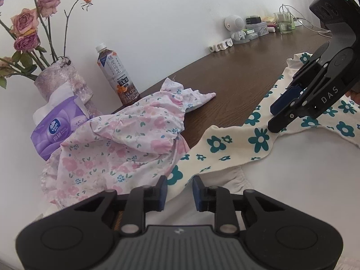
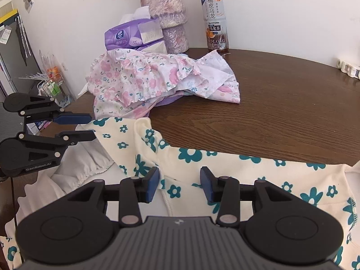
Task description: Fold clothes
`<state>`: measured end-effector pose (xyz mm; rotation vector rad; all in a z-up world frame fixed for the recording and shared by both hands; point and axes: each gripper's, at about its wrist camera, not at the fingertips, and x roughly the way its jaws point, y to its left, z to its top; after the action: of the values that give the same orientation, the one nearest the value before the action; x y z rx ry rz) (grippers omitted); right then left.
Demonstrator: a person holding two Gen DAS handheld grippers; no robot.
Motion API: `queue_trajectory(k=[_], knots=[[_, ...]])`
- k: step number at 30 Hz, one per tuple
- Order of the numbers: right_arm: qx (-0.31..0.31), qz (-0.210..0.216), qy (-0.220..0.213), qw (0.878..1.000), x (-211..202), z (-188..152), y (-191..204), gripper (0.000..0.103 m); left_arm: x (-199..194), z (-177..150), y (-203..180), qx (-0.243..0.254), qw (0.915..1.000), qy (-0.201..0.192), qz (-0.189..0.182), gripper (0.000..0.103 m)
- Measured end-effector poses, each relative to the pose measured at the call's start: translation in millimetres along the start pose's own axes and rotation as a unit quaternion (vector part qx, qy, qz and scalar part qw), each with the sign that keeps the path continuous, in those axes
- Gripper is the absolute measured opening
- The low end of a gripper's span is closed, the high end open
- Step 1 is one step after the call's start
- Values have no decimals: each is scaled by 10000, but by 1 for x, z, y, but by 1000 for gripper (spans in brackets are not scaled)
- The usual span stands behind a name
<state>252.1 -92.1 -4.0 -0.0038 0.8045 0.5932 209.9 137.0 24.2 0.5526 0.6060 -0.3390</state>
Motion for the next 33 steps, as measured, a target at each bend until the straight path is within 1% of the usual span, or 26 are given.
queue_trajectory(k=[2, 4, 6, 7, 9, 12, 16, 18, 20, 22, 23, 25, 28, 29, 30, 31, 32, 33], knots=[[66, -7, -44, 10000, -1, -1, -4, 41, 0, 2, 0, -5, 10000, 6, 34, 23], [103, 24, -58, 9999, 0, -2, -5, 41, 2, 3, -3, 43, 10000, 24, -15, 20], [92, 64, -75, 9999, 0, -2, -4, 41, 3, 5, -7, 116, 9999, 56, -41, 12], [75, 84, -84, 9999, 0, -2, -3, 41, 4, 5, -9, 147, 9999, 82, -23, 5], [54, 116, -94, 9999, 1, -3, -2, 41, 5, 6, -12, 167, 9998, 91, 46, 1], [81, 152, -139, 9998, 1, -5, -2, 41, -1, 6, -16, 239, 9995, -24, 215, 0], [147, 245, -231, 9993, -1, -6, -3, 41, -24, 5, -24, 400, 9970, -385, 535, 0], [75, 319, -314, 9990, -6, -6, 0, 41, -35, 2, -28, 396, 9967, -419, 571, 0], [-117, 452, -406, 9981, -12, -5, 7, 42, -36, -3, -34, 459, 9970, -303, 545, 0], [-533, 561, -368, 9963, -14, -5, 23, 50, -35, -8, -38, 476, 9972, -212, 528, 0], [-792, 521, -306, 9950, -11, -6, 33, 54, -33, -10, -39, 462, 9974, -179, 525, 0], [-1299, 350, -191, 9907, -4, -9, 52, 54, -34, -9, -38, 398, 9974, -210, 557, 0], [-1938, -95, -132, 9809, 5, -16, 74, 53, -37, -5, -36, 330, 9971, -328, 597, 0], [-2102, -230, -155, 9773, 6, -18, 79, 48, -39, -5, -37, 340, 9971, -352, 581, 0], [-2212, -343, -183, 9745, 6, -19, 82, 37, -41, -5, -38, 350, 9971, -376, 565, 0], [-2306, -435, -207, 9719, 6, -21, 84, 30, -43, -5, -39, 360, 9971, -399, 548, 0], [-2319, -415, -212, 9716, 5, -21, 83, 13, -43, -5, -40, 356, 9972, -398, 533, 0], [-2333, -396, -217, 9714, 4, -21, 83, 1, -44, -7, -40, 344, 9973, -383, 522, 0]])
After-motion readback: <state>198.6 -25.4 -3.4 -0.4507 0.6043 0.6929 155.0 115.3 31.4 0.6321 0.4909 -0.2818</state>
